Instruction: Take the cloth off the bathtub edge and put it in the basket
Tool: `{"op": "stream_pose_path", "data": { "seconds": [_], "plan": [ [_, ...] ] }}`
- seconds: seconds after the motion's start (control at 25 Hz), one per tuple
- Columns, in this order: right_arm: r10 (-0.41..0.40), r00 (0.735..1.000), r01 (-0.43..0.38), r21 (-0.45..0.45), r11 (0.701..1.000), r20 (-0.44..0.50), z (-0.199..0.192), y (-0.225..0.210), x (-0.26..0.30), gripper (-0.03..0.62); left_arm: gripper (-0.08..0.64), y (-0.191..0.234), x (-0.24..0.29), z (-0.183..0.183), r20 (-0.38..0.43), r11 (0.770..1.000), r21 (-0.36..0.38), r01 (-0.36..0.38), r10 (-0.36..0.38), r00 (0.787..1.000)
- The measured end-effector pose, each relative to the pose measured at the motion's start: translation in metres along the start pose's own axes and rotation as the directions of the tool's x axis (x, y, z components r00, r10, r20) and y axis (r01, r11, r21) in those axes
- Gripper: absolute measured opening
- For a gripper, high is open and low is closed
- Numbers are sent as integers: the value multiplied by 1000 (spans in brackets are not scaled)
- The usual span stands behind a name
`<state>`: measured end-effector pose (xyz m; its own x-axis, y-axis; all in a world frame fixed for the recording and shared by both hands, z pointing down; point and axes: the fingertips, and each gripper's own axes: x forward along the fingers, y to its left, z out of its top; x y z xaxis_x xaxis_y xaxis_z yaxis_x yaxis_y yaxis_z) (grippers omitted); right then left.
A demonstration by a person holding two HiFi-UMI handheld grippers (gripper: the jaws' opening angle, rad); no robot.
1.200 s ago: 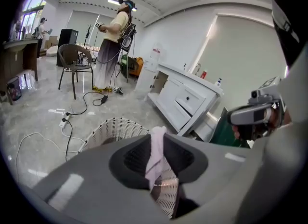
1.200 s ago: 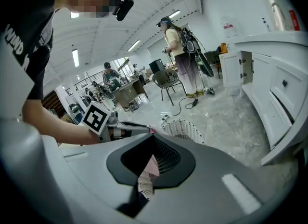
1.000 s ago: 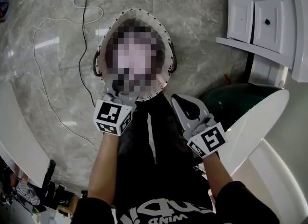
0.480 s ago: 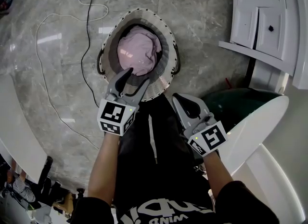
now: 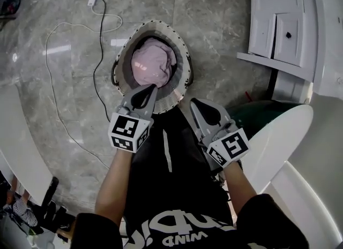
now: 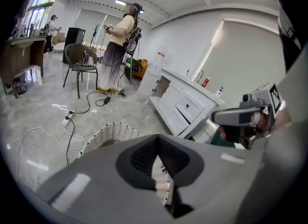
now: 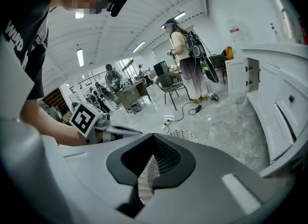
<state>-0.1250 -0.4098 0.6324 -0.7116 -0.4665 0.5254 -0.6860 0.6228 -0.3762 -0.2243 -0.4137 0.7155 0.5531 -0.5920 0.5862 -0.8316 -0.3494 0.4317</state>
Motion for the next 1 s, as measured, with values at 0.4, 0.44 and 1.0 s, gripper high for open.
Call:
{"op": "stream_pose_path", "data": {
  "seconds": [0.4,0.44,1.0],
  "plan": [
    [7,995,-1,-59,998,100,84,10,-35,5,-3,-47,-48,81,54,999,-10,31,-31,998],
    [16,994,-10,-59,998,104,89,15,-41,5,-3,-57,-55,88,59,999,-2,40,-40,997],
    [179,964,-146,-170,975,195,137,98,-71,5,-3,-132,-138,141,139,979,185,90,-117,983]
  ]
}}
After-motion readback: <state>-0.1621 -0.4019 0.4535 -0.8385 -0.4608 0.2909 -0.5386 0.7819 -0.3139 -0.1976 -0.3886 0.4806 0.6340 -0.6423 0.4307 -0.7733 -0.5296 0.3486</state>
